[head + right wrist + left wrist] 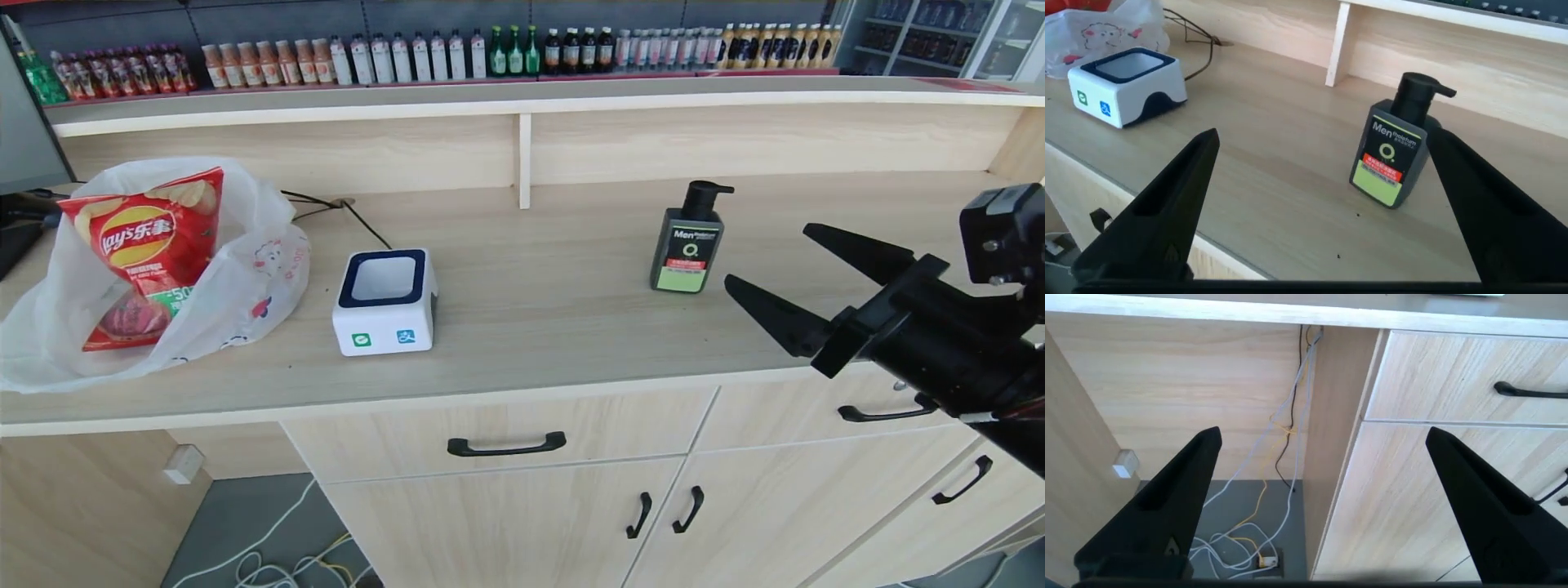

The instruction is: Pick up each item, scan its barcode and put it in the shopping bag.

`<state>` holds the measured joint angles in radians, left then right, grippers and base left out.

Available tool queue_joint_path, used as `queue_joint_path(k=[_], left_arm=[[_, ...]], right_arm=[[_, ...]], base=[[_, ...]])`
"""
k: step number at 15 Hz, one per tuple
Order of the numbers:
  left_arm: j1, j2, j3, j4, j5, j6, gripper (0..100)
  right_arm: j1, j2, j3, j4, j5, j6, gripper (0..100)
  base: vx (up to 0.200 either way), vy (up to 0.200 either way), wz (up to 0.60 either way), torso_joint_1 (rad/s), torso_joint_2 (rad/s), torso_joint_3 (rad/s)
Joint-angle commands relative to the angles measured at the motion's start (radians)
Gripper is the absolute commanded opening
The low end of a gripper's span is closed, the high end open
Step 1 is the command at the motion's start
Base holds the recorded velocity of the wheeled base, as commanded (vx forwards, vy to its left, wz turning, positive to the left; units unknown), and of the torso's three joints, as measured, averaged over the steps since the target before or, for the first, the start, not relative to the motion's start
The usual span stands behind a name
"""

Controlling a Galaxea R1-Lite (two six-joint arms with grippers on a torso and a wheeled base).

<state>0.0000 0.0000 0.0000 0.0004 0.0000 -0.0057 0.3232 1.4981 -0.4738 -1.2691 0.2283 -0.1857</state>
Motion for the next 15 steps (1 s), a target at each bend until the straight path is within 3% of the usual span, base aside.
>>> queue_joint_path(k=[1,7,10,15], left_arm=[[0.0,0.0,0.0,0.0,0.0,0.0,100],[0.0,0.0,0.0,0.0,0.0,0.006,100],[0.0,0.0,0.0,0.0,0.0,0.007,100],[0.0,0.0,0.0,0.0,0.0,0.007,100]], right_arm=[[-0.049,0.05,-0.08,0.002,-0.004,-0.008,100],[-0.056,0.159,-0.172,0.002,-0.078,-0.008,100],[-0.056,0.197,-0.21,0.002,-0.164,-0.006,100],[-0.055,0.212,-0.235,-0.001,-0.159,0.005,100]], base=[[0.0,0.0,0.0,0.0,0.0,0.0],[0.0,0.0,0.0,0.0,0.0,0.0],[0.0,0.0,0.0,0.0,0.0,0.0],[0.0,0.0,0.0,0.0,0.0,0.0]])
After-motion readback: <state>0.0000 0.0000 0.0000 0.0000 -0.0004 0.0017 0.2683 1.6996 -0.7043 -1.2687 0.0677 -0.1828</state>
